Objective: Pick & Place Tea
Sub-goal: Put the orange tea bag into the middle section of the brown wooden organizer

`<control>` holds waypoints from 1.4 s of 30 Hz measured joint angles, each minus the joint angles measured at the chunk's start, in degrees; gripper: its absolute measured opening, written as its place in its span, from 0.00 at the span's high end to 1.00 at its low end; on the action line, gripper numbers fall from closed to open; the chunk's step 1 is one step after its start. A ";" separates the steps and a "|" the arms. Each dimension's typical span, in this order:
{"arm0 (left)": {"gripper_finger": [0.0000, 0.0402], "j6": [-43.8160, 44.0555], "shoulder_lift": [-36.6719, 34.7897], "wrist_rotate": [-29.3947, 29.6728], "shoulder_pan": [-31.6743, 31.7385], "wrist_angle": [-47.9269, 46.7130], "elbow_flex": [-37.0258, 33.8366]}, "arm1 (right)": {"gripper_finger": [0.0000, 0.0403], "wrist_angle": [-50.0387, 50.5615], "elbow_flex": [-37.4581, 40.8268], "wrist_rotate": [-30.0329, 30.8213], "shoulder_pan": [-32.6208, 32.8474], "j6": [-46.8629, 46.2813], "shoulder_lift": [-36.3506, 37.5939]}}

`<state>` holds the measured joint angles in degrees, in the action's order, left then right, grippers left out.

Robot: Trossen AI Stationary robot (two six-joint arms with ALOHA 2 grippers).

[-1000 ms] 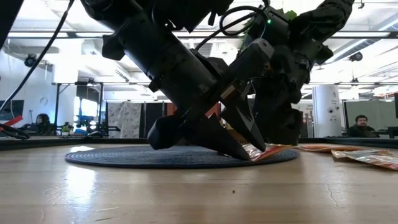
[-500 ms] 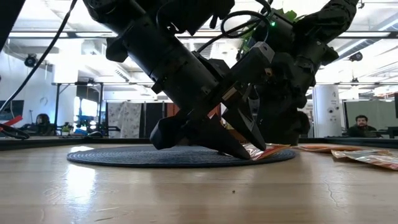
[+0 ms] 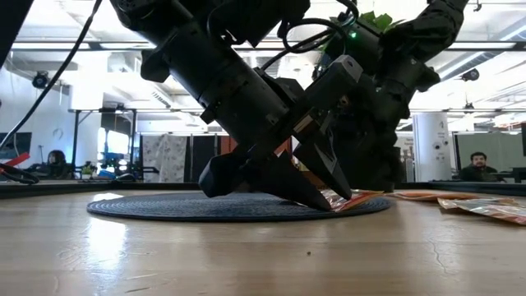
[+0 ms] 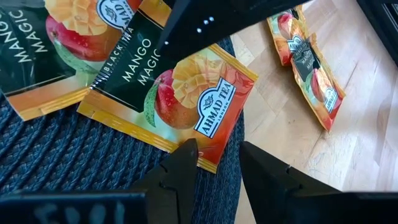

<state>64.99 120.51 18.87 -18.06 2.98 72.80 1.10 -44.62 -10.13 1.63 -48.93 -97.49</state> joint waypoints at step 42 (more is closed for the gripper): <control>0.69 -3.89 -8.05 10.31 -0.04 -5.55 -0.07 | 0.98 7.59 -0.07 3.73 -0.94 11.43 10.75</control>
<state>61.10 112.46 29.19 -18.11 -2.56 72.73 8.69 -44.69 -6.41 0.69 -37.50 -86.75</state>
